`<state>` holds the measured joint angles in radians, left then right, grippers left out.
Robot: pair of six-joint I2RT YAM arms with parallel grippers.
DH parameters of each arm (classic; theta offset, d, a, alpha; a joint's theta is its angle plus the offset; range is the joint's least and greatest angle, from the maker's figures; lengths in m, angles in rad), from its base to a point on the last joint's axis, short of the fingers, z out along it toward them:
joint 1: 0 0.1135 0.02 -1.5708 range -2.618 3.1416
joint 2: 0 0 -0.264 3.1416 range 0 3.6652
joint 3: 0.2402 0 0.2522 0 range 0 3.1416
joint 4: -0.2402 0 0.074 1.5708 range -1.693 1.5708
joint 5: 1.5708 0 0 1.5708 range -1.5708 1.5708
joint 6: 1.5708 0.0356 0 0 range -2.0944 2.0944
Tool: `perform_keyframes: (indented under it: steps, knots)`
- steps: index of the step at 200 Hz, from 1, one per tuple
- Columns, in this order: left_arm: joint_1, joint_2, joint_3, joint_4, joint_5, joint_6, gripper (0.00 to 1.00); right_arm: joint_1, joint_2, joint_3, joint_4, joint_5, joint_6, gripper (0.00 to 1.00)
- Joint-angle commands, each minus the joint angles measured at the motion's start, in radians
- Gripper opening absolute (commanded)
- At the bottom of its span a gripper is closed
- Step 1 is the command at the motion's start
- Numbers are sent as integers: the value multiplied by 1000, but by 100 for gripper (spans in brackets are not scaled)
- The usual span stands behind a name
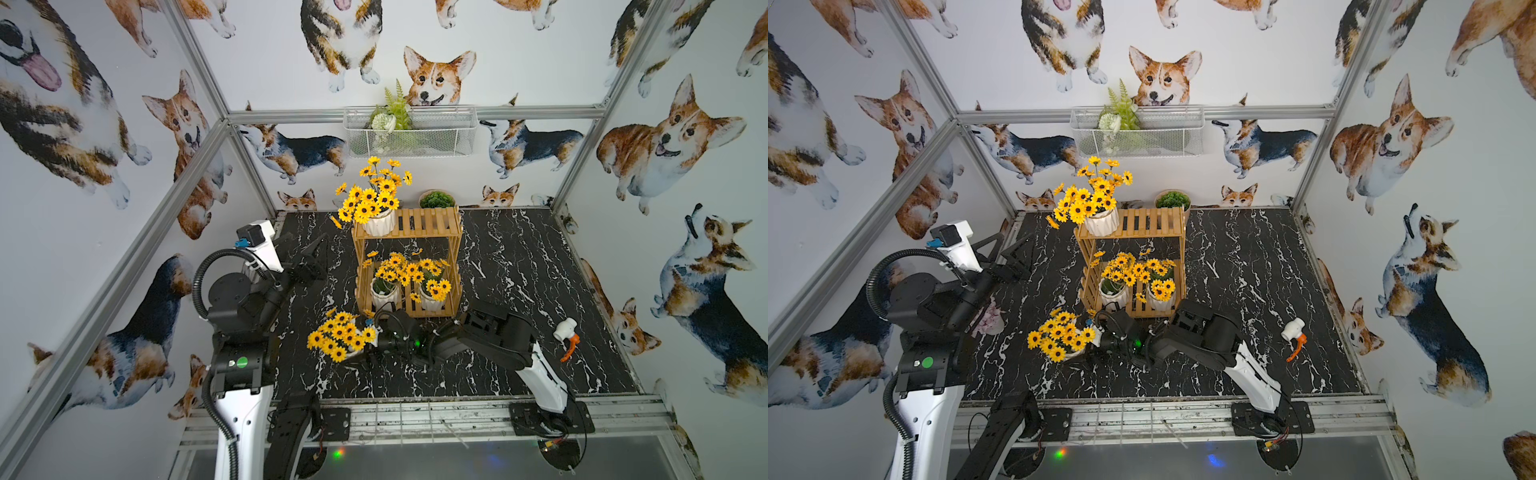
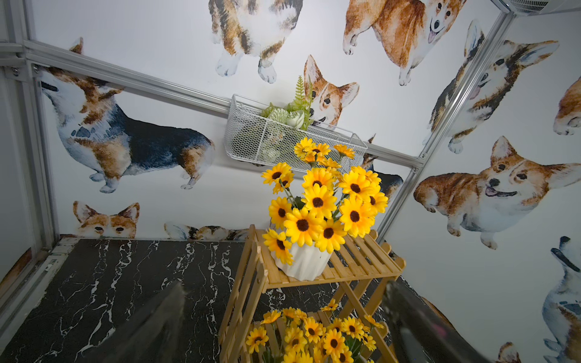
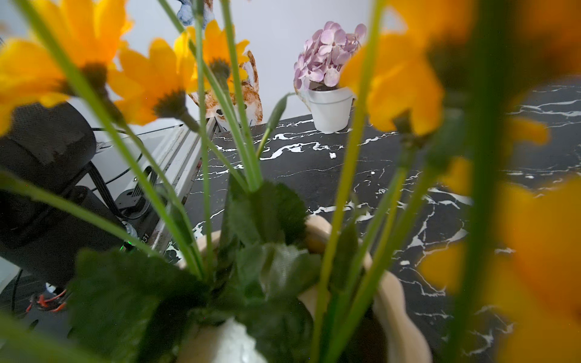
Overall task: Take the sunflower pots off the shelves
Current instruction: Place the sunflower pot at the center of the board.
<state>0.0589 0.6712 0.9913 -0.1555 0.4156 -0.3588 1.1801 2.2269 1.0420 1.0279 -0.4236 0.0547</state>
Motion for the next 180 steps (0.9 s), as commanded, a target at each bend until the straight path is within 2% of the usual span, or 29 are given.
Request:
perform_keyframes:
  steps: [1,16,22,45,79,96,105,109,131,151,180]
  knots:
    - [0,7,1,7,-6,7,100,2,10,4,72,-11,-5,4]
    - [-1,7,0,8,-6,9,100,1,17,3,74,-11,-6,14]
    - [0,6,-2,7,-6,10,100,1,20,1,75,-10,-8,23]
    - [0,4,-5,7,-7,12,100,1,21,-6,71,-9,-19,38]
    - [0,0,-8,5,-9,14,100,1,18,-19,58,-8,-39,55]
    - [0,0,-8,5,-9,15,100,2,11,-28,45,-3,-49,62]
    - [-1,2,-8,7,-11,15,100,2,7,-28,25,-4,-57,62]
    - [1,2,-9,7,-10,15,100,2,4,-28,16,-4,-61,67]
    - [1,3,-6,7,-10,17,100,1,-1,-28,-23,-8,-76,72]
    - [0,3,-7,5,-12,18,100,1,-3,-30,-31,-13,-80,81]
    - [0,4,-7,5,-12,20,100,2,-1,-27,-41,-14,-83,87]
